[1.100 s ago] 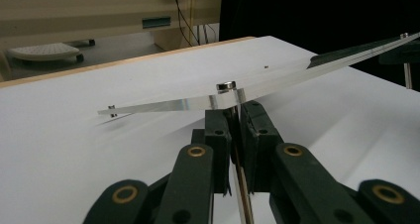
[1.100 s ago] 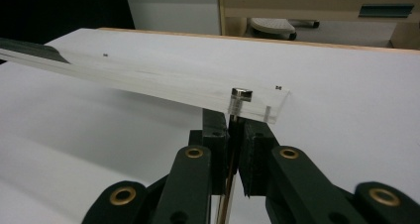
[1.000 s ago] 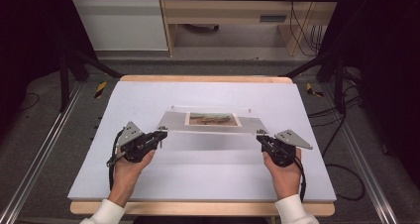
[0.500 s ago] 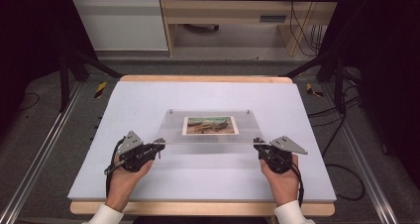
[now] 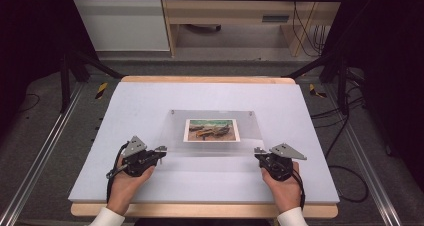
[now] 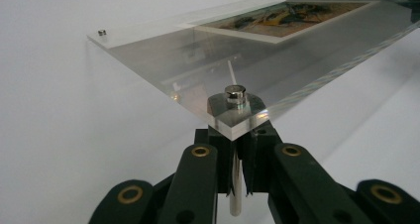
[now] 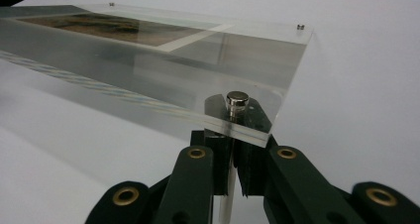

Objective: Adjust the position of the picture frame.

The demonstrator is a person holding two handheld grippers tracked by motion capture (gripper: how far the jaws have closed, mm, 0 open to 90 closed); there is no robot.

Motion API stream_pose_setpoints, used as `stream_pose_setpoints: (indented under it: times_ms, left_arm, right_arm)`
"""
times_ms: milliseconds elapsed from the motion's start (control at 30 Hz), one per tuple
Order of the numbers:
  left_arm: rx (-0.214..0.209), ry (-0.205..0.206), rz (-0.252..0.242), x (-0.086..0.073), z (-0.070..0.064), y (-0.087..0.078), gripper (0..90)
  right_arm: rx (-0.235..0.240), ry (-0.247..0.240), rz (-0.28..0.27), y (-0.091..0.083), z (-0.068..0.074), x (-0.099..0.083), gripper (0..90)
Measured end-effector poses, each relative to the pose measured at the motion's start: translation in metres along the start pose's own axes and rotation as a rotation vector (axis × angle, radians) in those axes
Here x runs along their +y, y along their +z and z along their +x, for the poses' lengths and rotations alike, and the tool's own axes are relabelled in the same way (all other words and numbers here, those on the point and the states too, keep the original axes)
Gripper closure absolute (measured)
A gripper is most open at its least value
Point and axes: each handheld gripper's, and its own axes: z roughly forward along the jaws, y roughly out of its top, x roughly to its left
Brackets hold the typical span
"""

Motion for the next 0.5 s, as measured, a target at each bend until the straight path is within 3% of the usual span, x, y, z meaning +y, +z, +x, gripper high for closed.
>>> stream_pose_setpoints:
  times_ms: [500]
  left_arm:
    - [0.008, 0.001, 0.041, -0.0061, -0.0037, 0.0032, 83.7]
  right_arm:
    - [-0.005, -0.004, 0.046, 0.0020, -0.0008, -0.0056, 84.7]
